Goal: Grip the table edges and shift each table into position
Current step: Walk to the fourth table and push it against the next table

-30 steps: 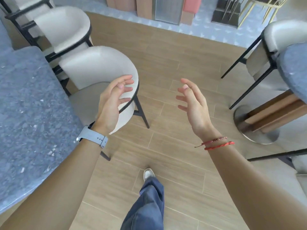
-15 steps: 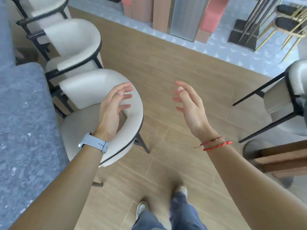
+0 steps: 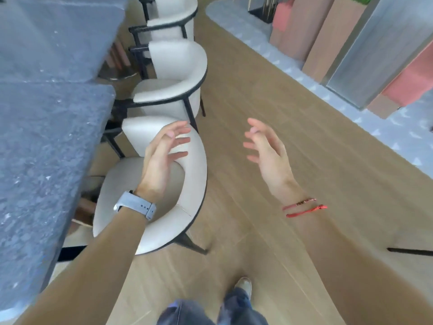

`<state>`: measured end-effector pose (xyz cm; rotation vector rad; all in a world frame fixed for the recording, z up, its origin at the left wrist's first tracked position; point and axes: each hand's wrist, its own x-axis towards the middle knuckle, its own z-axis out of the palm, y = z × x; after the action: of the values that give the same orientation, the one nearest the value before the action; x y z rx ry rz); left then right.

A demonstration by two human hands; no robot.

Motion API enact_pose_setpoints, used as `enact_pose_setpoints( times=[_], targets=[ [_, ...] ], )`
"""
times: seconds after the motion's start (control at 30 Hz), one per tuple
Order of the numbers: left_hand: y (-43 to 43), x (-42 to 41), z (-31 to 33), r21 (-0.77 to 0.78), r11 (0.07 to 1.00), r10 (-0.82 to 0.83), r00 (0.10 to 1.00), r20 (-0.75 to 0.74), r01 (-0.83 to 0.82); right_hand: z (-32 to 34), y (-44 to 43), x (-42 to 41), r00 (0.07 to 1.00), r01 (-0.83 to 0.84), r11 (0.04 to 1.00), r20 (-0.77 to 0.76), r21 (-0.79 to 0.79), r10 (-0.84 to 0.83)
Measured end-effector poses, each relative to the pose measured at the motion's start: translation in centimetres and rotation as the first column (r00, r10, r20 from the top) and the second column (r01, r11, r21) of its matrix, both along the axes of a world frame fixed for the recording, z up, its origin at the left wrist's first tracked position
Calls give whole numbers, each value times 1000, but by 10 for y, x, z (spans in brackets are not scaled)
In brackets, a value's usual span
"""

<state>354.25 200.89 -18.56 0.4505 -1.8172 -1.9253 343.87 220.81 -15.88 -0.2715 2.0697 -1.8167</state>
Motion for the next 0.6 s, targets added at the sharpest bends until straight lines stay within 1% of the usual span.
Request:
enact_pose_setpoints(
  times=[0.23,0.37,0.47,0.6],
  targets=[
    [6,-52,3,-12,988,153,988,20,-153,-1,-15,-89,983,-181,983,-32,33,182],
    [-14,-78,-3,-27,970,243,970,3,-243,-5,-50,-127,956,-286,957,-53,54,289],
    [-38,-97,-14,-1,943,331,943,-26,-331,-11,-83,-154,921,-371,925,-90,82,378],
    [-71,-123,-26,31,905,424,905,-30,-424,-16,-132,-188,871,-475,871,-75,127,486]
  ],
)
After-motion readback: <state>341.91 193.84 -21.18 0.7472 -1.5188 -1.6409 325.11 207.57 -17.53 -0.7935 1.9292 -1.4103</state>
